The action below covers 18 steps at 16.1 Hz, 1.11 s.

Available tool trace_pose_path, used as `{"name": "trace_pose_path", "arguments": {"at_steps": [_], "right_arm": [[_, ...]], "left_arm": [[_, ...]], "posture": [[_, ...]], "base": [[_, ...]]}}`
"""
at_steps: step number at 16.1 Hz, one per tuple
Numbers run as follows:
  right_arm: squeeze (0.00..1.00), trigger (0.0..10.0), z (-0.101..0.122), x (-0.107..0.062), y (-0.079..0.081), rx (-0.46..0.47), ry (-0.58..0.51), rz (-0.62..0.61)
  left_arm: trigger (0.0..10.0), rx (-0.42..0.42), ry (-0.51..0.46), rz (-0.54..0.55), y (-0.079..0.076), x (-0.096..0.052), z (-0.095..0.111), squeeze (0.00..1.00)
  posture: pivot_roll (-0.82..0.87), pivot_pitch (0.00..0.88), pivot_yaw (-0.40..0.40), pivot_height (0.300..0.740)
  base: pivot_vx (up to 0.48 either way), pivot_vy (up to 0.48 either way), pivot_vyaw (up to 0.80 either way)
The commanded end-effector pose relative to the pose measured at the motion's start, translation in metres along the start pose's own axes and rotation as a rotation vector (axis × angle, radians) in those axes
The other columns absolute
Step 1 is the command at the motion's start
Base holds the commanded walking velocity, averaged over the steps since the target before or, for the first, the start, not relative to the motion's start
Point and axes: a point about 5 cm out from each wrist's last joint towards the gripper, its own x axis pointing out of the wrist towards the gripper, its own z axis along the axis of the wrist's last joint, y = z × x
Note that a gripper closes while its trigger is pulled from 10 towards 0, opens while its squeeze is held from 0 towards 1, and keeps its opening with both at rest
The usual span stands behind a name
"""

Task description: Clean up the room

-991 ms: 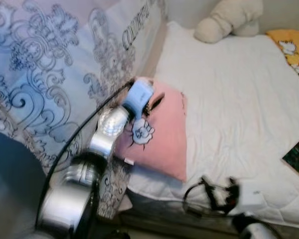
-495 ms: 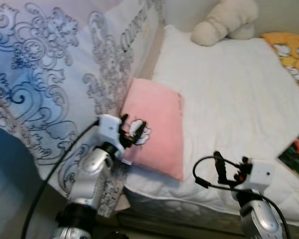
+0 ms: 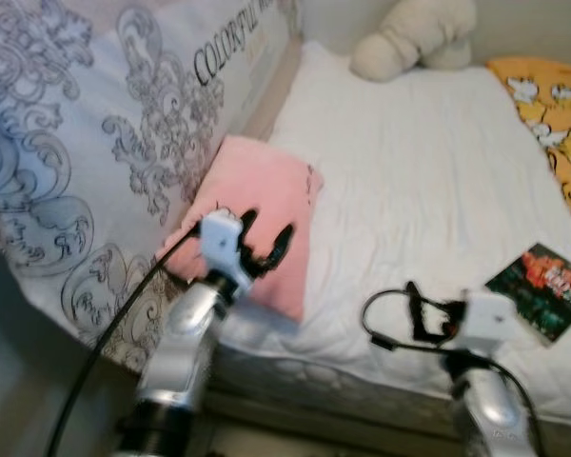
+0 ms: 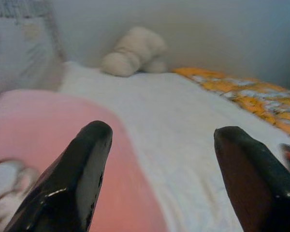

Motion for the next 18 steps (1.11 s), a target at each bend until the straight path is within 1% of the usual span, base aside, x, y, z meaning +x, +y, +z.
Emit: {"name": "trace_pose_path", "arguments": {"at_steps": [1,2,3,4,6,8,9,10,12,13,15,16,17,18], "right_arm": [[0.00,10.0,0.004,0.001,-0.006,-0.012,-0.025,-0.022],[0.76,10.0,0.004,0.001,-0.007,-0.015,-0.029,-0.027],[1.00,10.0,0.005,0.000,-0.006,-0.002,-0.039,-0.019],[1.00,10.0,0.006,-0.001,-0.007,-0.002,-0.048,-0.013],[1.00,10.0,0.005,0.000,-0.007,-0.004,-0.050,-0.014],[1.00,10.0,0.004,0.005,-0.007,-0.010,-0.052,-0.013],[1.00,10.0,0.004,0.006,-0.006,-0.012,-0.054,-0.011],[1.00,10.0,0.003,0.009,-0.002,-0.011,-0.063,0.008],[1.00,10.0,0.002,0.011,0.002,0.004,-0.065,0.028],[1.00,10.0,0.001,0.013,0.004,-0.012,-0.062,0.039],[1.00,10.0,-0.001,0.018,0.007,-0.077,-0.049,0.045],[0.00,10.0,0.003,0.022,0.009,-0.083,-0.076,0.048],[0.00,10.0,0.005,0.026,0.012,-0.088,-0.078,0.061],[0.00,10.0,0.005,0.026,0.012,-0.088,-0.078,0.061]], "left_arm": [[10.0,-0.001,-0.003,-0.030,-0.009,0.005,0.002,0.00],[10.0,-0.003,0.002,-0.031,-0.010,0.005,0.000,0.00],[10.0,-0.006,0.029,-0.015,-0.007,0.001,-0.006,1.00],[10.0,-0.005,0.058,0.017,-0.002,-0.003,-0.013,1.00],[10.0,0.024,0.087,0.039,0.004,-0.003,-0.018,1.00],[10.0,0.048,0.123,0.043,0.007,-0.001,-0.022,1.00],[10.0,0.040,0.138,0.031,0.007,0.000,-0.024,1.00],[10.0,0.052,0.147,0.031,0.008,0.001,-0.025,1.00],[10.0,0.077,0.139,0.043,0.012,0.004,-0.022,1.00],[10.0,0.068,0.141,0.038,0.013,0.005,-0.023,1.00],[10.0,0.066,0.136,0.052,0.015,0.006,-0.022,1.00],[10.0,0.073,0.127,0.073,0.017,0.008,-0.021,0.00],[10.0,0.055,0.119,0.051,0.015,0.011,-0.020,0.00],[10.0,0.055,0.119,0.051,0.015,0.011,-0.020,0.00]], "posture": [[-0.01,0.000,-0.012,0.740],[-0.01,0.000,-0.012,0.740],[-0.01,0.000,-0.010,0.740],[-0.01,0.000,-0.012,0.740],[-0.01,0.000,-0.015,0.740],[-0.01,0.000,-0.014,0.740],[0.00,0.000,-0.009,0.740],[0.00,0.000,-0.005,0.740],[0.01,0.000,-0.002,0.740],[0.01,0.000,-0.001,0.740],[0.01,0.000,0.002,0.740],[0.02,0.000,0.003,0.740],[0.02,0.000,0.006,0.740],[0.02,0.000,0.006,0.740]], "base": [[0.000,-0.428,0.00],[0.000,-0.424,0.00],[0.000,-0.412,0.00],[0.270,-0.394,0.00],[0.285,-0.382,0.00],[0.324,-0.349,0.00],[0.349,-0.326,0.00],[0.401,-0.255,0.00],[0.373,0.000,0.00],[0.322,0.000,0.00],[0.157,0.000,0.00],[0.000,0.000,0.00],[0.000,0.000,0.00],[0.000,0.000,0.00]]}}
